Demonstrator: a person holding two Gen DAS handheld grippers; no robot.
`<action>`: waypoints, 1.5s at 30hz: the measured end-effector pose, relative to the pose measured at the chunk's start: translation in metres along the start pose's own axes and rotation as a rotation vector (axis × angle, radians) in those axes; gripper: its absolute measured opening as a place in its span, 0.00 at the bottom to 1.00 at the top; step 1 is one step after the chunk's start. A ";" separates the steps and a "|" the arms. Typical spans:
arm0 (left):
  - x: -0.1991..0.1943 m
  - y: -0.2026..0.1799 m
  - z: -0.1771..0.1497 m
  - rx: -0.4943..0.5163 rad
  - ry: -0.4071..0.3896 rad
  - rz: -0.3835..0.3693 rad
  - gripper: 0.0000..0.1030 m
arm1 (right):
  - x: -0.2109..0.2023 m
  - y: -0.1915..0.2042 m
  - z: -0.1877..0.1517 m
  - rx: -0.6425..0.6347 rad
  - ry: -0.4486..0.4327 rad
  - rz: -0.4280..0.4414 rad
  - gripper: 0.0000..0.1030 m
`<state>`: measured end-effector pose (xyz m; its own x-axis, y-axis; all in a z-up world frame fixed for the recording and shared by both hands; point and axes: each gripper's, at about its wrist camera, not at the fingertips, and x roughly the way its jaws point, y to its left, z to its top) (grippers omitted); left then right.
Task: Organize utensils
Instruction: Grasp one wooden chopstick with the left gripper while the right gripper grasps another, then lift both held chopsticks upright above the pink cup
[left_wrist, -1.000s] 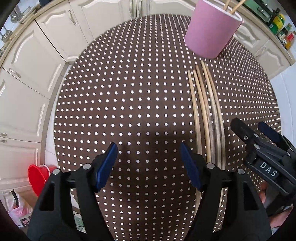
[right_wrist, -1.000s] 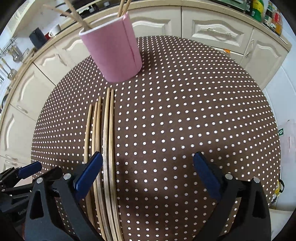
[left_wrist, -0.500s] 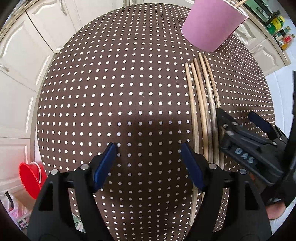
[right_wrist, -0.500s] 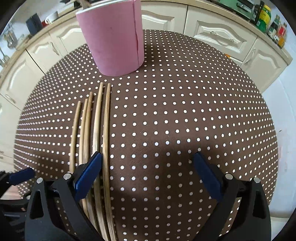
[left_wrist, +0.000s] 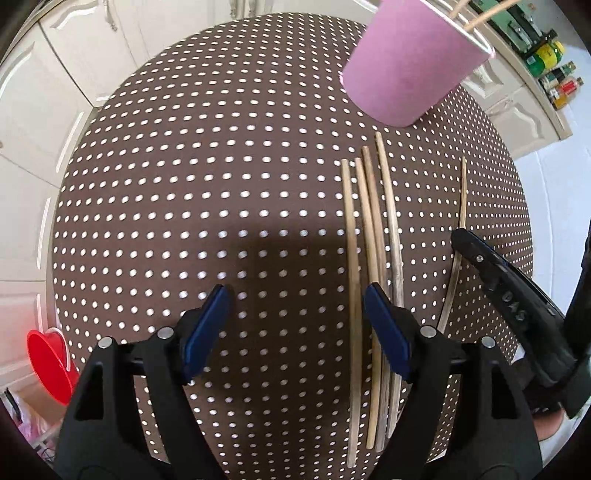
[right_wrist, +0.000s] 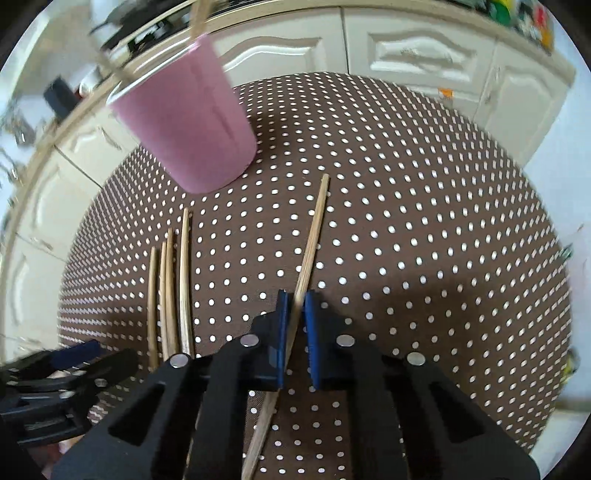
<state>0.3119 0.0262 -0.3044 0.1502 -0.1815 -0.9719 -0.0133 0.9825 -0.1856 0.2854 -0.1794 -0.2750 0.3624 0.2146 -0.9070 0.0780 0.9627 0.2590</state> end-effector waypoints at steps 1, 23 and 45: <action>0.002 -0.003 0.002 0.010 0.000 0.013 0.73 | -0.001 -0.002 0.001 0.015 0.001 0.010 0.07; 0.002 -0.022 0.038 -0.078 -0.051 0.084 0.06 | -0.029 -0.007 -0.028 0.035 -0.051 0.049 0.05; -0.112 -0.025 -0.013 -0.051 -0.274 0.099 0.06 | -0.120 -0.003 -0.001 -0.057 -0.300 0.132 0.04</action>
<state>0.2823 0.0213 -0.1924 0.4068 -0.0599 -0.9116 -0.0898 0.9904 -0.1051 0.2401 -0.2080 -0.1671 0.6237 0.2879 -0.7267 -0.0368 0.9395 0.3407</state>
